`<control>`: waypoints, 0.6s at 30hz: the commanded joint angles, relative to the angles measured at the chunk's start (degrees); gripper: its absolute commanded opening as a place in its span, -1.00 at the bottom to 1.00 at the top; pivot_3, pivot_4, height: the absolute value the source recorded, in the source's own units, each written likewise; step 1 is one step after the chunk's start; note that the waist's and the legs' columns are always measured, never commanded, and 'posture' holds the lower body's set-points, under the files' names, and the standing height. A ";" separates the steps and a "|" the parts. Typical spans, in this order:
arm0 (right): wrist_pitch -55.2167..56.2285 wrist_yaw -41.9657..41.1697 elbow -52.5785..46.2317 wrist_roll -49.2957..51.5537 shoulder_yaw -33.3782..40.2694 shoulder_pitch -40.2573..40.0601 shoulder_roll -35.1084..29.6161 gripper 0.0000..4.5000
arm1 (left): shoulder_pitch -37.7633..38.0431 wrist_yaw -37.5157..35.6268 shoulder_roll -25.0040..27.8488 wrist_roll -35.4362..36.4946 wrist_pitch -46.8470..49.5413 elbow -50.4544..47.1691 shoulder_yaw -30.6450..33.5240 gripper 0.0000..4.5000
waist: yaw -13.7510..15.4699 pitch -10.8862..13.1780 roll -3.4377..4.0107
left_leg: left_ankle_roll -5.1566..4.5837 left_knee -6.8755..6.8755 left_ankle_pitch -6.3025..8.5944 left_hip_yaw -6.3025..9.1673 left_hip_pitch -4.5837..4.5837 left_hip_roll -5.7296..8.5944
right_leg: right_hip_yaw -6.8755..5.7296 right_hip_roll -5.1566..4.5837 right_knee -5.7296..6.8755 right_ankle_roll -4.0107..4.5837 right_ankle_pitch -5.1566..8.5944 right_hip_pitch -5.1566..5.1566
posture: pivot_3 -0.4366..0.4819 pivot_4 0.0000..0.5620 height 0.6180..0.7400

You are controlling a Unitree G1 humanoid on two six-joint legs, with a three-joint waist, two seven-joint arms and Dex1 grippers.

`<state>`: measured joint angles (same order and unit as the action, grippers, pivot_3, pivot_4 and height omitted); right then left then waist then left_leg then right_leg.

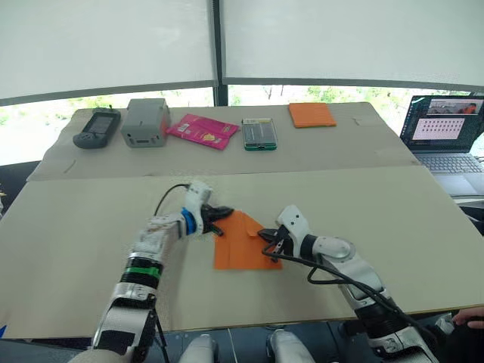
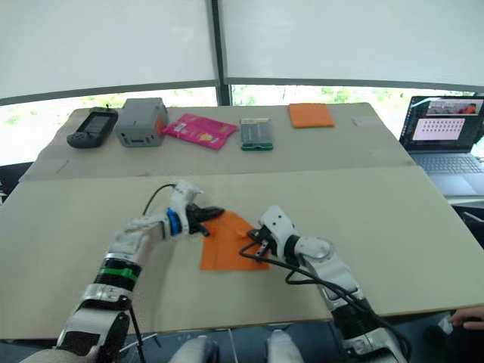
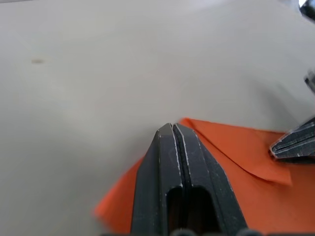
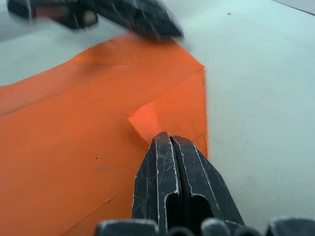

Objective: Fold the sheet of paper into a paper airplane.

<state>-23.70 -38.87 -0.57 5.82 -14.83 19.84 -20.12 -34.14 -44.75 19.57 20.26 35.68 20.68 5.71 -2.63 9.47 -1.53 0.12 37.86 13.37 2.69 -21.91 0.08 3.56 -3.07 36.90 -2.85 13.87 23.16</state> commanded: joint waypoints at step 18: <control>1.09 -1.97 6.97 -1.94 -2.41 2.28 1.37 -1.00 | 10.17 13.64 -3.40 10.58 16.96 -19.60 5.50 -0.02 | 0.05 0.00 -0.03 | 0.06 0.00 -0.03 0.00 0.06 0.03 | 0.03 -0.04 -0.01 0.44 -0.28 -0.03 | -0.05 -0.47 1.00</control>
<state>-21.60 -40.52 4.62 5.15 -16.06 23.47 -18.16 -23.77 -31.70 16.00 29.92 52.72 1.83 10.57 -2.58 9.48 -1.56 0.18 37.86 13.35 2.69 -21.85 0.11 3.59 -3.09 36.89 -2.41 13.59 23.13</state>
